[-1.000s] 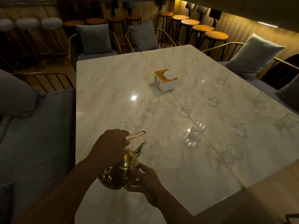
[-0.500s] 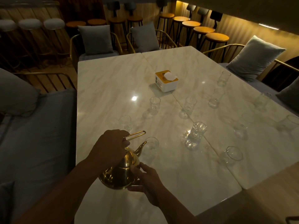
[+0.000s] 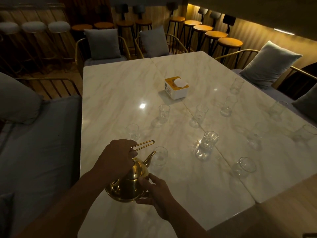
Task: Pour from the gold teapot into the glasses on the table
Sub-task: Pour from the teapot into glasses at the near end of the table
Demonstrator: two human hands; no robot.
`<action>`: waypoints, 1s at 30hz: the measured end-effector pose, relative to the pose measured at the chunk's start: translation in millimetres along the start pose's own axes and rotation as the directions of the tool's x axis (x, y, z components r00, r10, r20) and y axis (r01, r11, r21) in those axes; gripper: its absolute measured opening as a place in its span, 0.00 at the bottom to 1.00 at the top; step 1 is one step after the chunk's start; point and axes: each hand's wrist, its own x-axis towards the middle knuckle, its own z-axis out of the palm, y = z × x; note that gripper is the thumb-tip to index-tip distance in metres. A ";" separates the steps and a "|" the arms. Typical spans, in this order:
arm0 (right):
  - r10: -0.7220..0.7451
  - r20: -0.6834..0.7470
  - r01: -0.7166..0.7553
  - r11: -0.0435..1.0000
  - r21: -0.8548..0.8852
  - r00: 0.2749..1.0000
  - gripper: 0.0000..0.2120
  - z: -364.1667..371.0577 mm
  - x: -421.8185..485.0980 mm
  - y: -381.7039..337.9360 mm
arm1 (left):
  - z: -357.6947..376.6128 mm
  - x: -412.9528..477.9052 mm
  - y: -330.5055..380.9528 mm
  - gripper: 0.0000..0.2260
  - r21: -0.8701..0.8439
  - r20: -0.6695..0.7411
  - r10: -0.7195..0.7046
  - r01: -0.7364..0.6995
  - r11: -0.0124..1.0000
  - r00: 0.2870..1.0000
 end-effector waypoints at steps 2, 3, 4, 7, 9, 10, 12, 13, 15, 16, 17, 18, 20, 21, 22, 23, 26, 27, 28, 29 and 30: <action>-0.001 0.001 0.001 1.000 -0.002 1.000 0.18 -0.6 -0.9 -1.0 | 0.4 -0.7 0.8 0.17 -0.003 -0.011 -0.004 0.004 1.000 1.000; -0.001 0.002 0.001 1.000 0.000 1.000 0.16 -1.0 -1.7 -1.6 | 0.3 -1.3 1.1 0.17 -0.001 -0.011 -0.008 0.008 1.000 1.000; -0.001 0.003 0.001 1.000 0.004 1.000 0.14 -1.5 -2.6 -2.3 | 0.5 -1.6 1.3 0.17 -0.001 -0.011 -0.011 0.011 1.000 1.000; -0.006 0.008 0.006 1.000 0.003 1.000 0.11 -3.0 -5.0 -3.6 | 0.8 -2.7 2.7 0.16 -0.005 -0.021 -0.012 0.012 1.000 1.000; -0.007 0.008 0.007 1.000 -0.006 1.000 0.09 -4.0 -6.1 -3.6 | 0.8 -4.4 4.4 0.16 -0.005 -0.024 -0.018 0.018 1.000 1.000; -0.008 0.009 0.008 1.000 -0.012 1.000 0.09 -4.5 -6.2 -3.2 | 0.7 -5.9 4.7 0.16 -0.005 -0.025 -0.026 0.026 1.000 0.999; -0.018 0.014 0.019 1.000 -0.024 1.000 0.10 -5.4 -6.1 -1.9 | -0.5 -10.8 4.0 0.16 -0.012 -0.016 -0.054 0.054 0.998 0.998; -0.026 0.011 0.027 0.999 -0.038 1.000 0.12 -5.3 -5.9 -0.8 | -1.1 -14.2 2.8 0.16 -0.016 -0.008 -0.066 0.066 0.998 0.998; -0.047 -0.007 0.047 0.997 -0.065 0.999 0.18 -4.2 -6.9 1.7 | -2.0 -22.4 -0.9 0.15 -0.027 0.000 -0.092 0.092 0.995 0.996; -0.064 -0.016 0.062 0.995 -0.075 0.998 0.23 -3.8 -7.3 3.9 | -2.1 -27.5 -3.1 0.14 -0.038 0.000 -0.107 0.107 0.994 0.994; -0.085 -0.019 0.083 0.993 -0.086 0.996 0.26 -3.6 -8.1 6.2 | -2.1 -33.2 -4.7 0.14 -0.051 -0.005 -0.124 0.124 0.991 0.992; -0.109 -0.017 0.107 0.990 -0.093 0.994 0.27 -3.4 -9.0 7.8 | -1.8 -38.9 -6.1 0.14 -0.064 -0.014 -0.136 0.135 0.989 0.991; -0.144 -0.013 0.142 0.985 -0.102 0.990 0.24 -2.2 -12.3 9.2 | -0.6 -50.0 -8.6 0.14 -0.088 -0.047 -0.148 0.144 0.986 0.988; -0.155 -0.007 0.153 0.982 -0.109 0.988 0.23 -1.6 -14.9 9.6 | -0.2 -55.8 -9.2 0.14 -0.100 -0.069 -0.151 0.144 0.985 0.986; -0.171 0.004 0.170 0.978 -0.121 0.985 0.23 -0.9 -16.5 10.4 | -0.2 -61.4 -9.7 0.14 -0.110 -0.090 -0.154 0.144 0.984 0.984; -0.189 0.014 0.189 0.972 -0.138 0.982 0.23 0.7 -18.3 11.6 | -0.9 -67.0 -10.2 0.14 -0.119 -0.108 -0.157 0.144 0.982 0.982; -0.233 0.028 0.234 0.952 -0.195 0.972 0.23 10.7 -27.8 14.3 | -8.0 -86.0 -12.3 0.13 -0.144 -0.139 -0.150 0.130 0.981 0.979; -0.242 0.032 0.244 0.948 -0.207 0.970 0.22 15.3 -31.8 15.5 | -12.0 -92.5 -12.9 0.13 -0.140 -0.143 -0.144 0.124 0.982 0.979; -0.248 0.035 0.250 0.944 -0.215 0.968 0.22 20.2 -35.4 17.5 | -16.2 -98.4 -14.4 0.13 -0.134 -0.147 -0.138 0.119 0.984 0.979; -0.250 0.039 0.252 0.941 -0.225 0.968 0.22 25.0 -39.1 19.9 | -20.3 -103.8 -16.0 0.14 -0.129 -0.153 -0.135 0.115 0.985 0.979; -0.245 0.043 0.248 0.941 -0.232 0.969 0.22 29.4 -42.4 22.7 | -24.2 -109.0 -17.6 0.14 -0.129 -0.158 -0.132 0.112 0.985 0.979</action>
